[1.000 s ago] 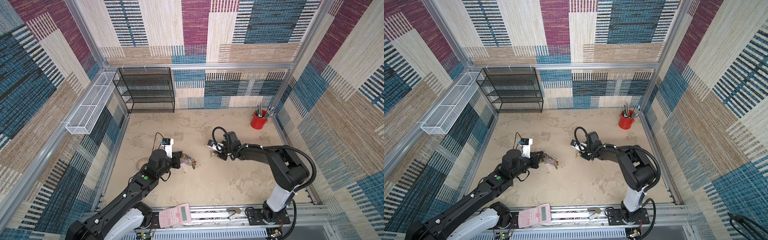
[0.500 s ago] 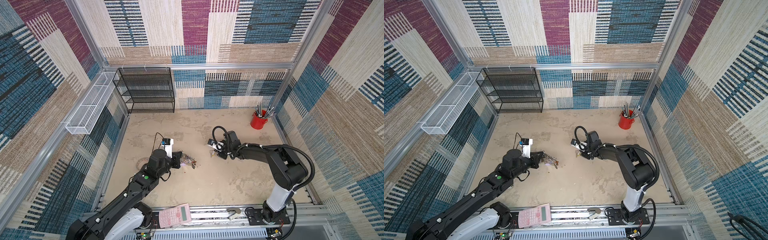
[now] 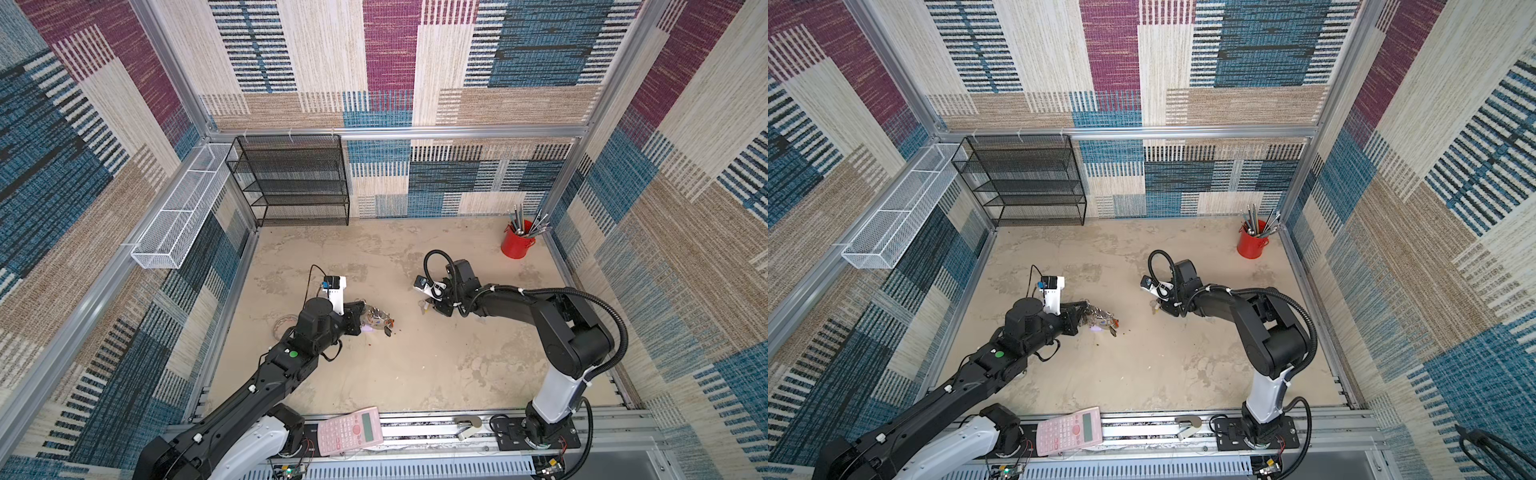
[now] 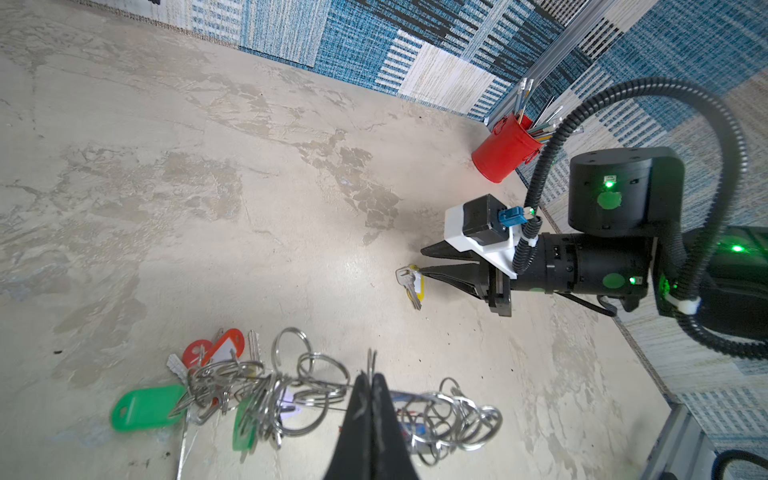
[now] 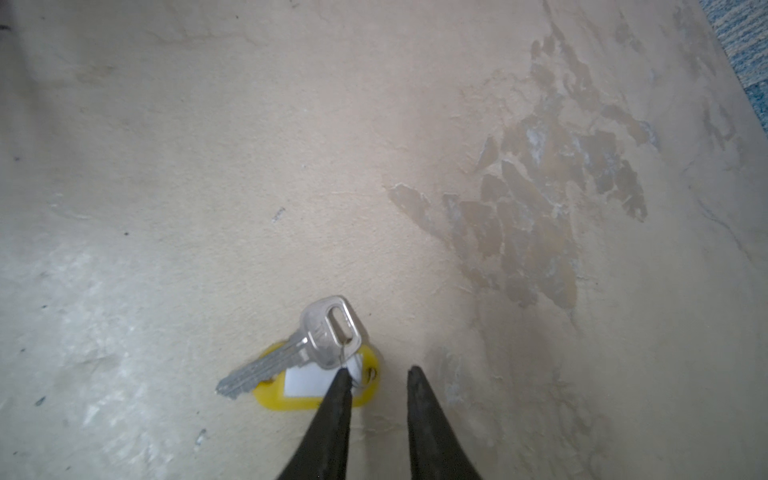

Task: Put the keys on the keyring
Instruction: 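Lower the open right gripper over the yellow-tagged silver key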

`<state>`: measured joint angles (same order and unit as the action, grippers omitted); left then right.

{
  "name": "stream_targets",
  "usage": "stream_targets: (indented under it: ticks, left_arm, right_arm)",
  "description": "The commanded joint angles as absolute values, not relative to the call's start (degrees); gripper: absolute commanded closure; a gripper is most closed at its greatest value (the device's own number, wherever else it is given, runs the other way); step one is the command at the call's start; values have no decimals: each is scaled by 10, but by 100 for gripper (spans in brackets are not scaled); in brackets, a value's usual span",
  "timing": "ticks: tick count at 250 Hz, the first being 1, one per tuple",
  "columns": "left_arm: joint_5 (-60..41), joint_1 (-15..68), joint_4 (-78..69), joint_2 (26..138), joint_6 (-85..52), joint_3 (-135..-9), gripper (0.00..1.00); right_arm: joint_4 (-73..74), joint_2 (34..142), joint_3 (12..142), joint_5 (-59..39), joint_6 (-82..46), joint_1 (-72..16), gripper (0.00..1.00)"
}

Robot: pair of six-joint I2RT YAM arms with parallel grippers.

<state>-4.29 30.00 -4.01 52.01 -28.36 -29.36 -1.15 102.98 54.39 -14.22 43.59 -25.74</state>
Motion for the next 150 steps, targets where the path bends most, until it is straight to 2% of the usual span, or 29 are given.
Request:
stream_targets:
  ticks: [1,88,150]
  left_arm:
    - [-51,298,-76,518,-292,-292,100]
    - [-54,295,-79,519,-294,-291,100]
    - [-57,294,-82,523,-295,-291,100]
  right_arm:
    - [-12,1036,549,-154,442,-257,73]
    - [-25,1052,563,-165,441,-258,76]
    - [-25,1021,546,-153,440,-268,66]
